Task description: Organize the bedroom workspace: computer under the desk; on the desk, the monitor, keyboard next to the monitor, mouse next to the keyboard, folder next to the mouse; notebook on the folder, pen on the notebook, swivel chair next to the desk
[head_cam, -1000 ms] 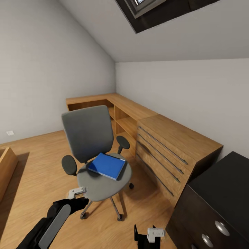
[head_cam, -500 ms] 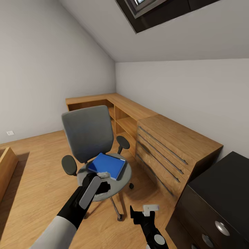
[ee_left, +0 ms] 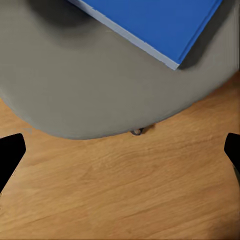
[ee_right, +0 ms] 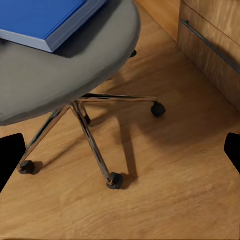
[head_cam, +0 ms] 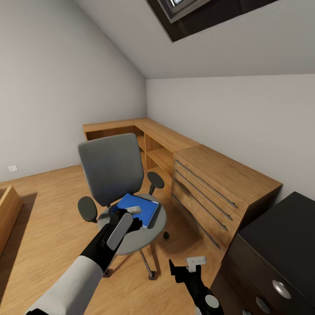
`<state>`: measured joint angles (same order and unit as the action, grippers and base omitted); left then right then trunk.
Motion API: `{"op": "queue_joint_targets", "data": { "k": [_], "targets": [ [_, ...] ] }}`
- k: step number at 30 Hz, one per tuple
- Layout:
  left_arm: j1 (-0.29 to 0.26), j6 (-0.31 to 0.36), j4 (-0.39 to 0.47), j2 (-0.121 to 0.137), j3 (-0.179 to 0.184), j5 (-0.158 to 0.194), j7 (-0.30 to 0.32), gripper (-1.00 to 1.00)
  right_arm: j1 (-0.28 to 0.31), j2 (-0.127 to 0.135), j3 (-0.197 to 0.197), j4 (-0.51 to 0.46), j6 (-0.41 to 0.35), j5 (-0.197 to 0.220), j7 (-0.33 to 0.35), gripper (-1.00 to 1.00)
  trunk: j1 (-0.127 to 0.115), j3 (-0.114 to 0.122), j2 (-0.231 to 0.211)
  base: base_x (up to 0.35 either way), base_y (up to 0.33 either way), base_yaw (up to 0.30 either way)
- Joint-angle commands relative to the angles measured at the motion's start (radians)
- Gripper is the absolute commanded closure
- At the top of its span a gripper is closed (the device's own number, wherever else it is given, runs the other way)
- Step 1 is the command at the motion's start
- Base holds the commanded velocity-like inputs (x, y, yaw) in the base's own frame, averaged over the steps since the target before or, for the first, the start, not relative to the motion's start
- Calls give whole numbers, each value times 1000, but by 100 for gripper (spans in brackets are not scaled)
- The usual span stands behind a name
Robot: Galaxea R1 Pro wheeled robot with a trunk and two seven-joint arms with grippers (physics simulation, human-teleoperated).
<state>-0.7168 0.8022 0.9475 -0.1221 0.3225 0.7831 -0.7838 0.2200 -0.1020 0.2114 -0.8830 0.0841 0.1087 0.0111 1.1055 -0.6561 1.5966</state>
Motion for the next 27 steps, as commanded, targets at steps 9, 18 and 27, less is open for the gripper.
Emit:
{"op": "queue_joint_targets", "data": {
  "k": [9,18,27],
  "targets": [
    [-1,-34,-1,-1,19,11,-9,-100,1,4,1,1,14,10,9,-100,0,-1,0,269,127,0],
    [-1,-42,-5,-1,19,13,-9,-100,1,4,-3,1,27,9,7,-100,0,-1,0,275,227,0],
    [-1,-43,-7,1,18,12,-9,-100,1,4,-117,-1,20,10,3,-100,0,-1,0,95,89,0]
  ]
}}
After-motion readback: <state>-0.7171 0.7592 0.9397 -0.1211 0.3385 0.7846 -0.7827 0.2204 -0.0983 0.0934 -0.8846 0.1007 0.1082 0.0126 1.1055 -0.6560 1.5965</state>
